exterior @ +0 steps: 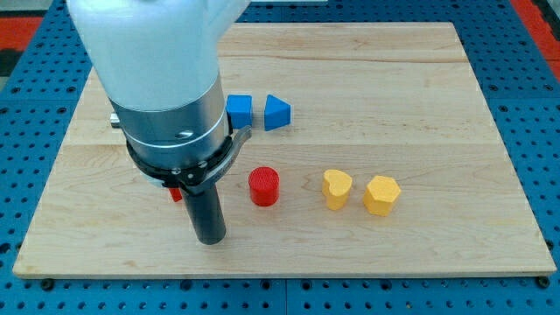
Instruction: Nudge green circle right a bit
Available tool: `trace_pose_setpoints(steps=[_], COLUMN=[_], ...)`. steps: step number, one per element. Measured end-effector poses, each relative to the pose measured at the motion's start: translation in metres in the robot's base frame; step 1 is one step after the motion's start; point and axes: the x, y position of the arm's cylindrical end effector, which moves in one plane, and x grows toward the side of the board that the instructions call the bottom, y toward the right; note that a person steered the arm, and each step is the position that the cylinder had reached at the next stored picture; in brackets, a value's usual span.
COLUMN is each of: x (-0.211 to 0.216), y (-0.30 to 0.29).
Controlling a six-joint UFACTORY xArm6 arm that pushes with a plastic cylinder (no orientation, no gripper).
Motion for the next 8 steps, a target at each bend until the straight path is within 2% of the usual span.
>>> trace_pose_setpoints(steps=[2,4,6,8], x=[0.0,-0.002,-0.075,-0.153], y=[-0.01,-0.077,-0.153,-0.162])
